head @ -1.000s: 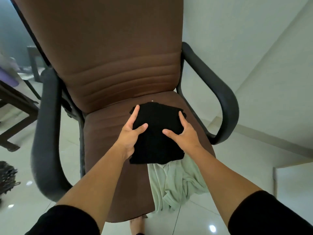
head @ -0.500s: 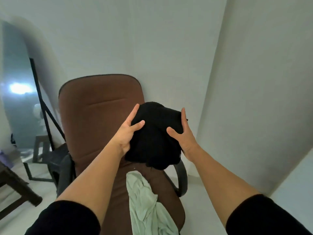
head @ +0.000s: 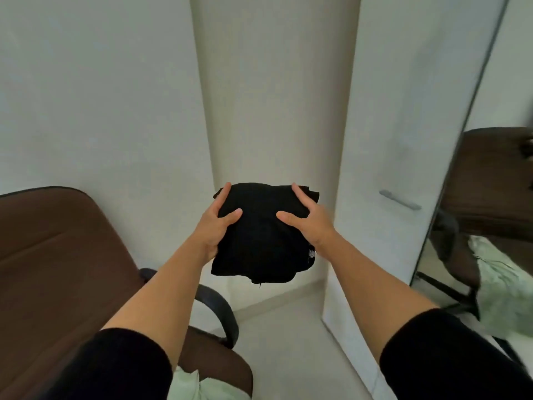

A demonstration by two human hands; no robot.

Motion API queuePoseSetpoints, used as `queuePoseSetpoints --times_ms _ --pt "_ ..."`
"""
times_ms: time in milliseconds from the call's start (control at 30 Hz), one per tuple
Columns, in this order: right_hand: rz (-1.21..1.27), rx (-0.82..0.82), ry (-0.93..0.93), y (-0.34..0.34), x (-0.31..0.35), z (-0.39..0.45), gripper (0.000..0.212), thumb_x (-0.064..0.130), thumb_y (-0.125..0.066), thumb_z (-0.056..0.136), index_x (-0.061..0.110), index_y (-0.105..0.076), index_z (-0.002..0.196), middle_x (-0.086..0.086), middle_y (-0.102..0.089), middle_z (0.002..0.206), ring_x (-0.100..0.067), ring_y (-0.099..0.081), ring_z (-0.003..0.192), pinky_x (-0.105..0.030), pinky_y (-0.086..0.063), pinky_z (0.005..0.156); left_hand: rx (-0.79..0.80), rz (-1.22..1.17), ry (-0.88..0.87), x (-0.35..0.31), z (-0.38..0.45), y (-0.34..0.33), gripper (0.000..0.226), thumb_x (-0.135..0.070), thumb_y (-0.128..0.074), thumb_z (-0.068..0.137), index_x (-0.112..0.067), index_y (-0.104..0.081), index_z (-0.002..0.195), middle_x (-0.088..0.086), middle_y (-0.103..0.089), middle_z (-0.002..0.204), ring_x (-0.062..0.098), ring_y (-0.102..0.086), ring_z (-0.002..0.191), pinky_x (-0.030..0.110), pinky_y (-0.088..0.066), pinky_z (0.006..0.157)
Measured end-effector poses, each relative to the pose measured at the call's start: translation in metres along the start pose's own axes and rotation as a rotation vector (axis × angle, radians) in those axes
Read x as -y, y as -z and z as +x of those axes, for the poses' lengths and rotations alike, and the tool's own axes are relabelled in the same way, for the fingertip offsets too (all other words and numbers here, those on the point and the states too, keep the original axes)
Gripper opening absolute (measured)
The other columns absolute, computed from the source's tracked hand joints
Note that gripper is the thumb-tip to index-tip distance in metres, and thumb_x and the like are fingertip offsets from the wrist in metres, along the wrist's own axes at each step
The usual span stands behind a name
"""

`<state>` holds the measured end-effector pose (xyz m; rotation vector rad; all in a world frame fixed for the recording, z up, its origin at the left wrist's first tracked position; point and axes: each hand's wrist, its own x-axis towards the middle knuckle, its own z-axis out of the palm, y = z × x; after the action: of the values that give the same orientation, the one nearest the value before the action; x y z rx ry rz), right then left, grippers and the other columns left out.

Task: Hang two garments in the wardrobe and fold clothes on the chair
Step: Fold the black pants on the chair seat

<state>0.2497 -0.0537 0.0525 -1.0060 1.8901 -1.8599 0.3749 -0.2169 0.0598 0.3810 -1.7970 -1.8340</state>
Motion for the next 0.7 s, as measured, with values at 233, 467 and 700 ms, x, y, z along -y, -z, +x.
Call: queuePoseSetpoints --times_ms 233,467,700 --pt "-0.121 -0.346 -0.11 0.107 -0.003 -0.107 0.077 0.025 -0.074 0.08 0.034 -0.032 0.144 0.003 -0.045 0.136 -0.014 -0.049 0.117 -0.026 -0.044 0.095 0.349 -0.015 0.083 0.023 -0.019 -0.127 0.063 -0.01 -0.054 0.094 -0.043 -0.03 0.142 -0.013 -0.047 0.118 0.009 -0.055 0.103 0.026 -0.052 0.078" --pt "-0.233 -0.66 -0.199 0.204 0.005 -0.221 0.077 0.025 -0.074 0.079 0.035 -0.034 0.143 0.004 -0.05 0.133 -0.011 -0.049 0.115 -0.027 -0.041 0.103 0.666 0.0 0.109 0.041 -0.06 -0.263 0.063 -0.013 -0.054 0.094 -0.044 -0.028 0.142 -0.009 -0.044 0.126 0.008 -0.054 0.103 0.022 -0.051 0.076" --pt "-0.238 -0.911 -0.309 0.297 0.005 -0.344 0.077 0.023 -0.074 0.08 0.037 -0.033 0.144 0.005 -0.049 0.13 -0.009 -0.048 0.11 -0.02 -0.04 0.088 0.916 0.01 0.219 0.068 -0.125 -0.406 0.085 -0.018 -0.062 0.09 -0.041 -0.004 0.148 0.0 -0.034 0.148 0.02 -0.049 0.119 0.035 -0.05 0.091"
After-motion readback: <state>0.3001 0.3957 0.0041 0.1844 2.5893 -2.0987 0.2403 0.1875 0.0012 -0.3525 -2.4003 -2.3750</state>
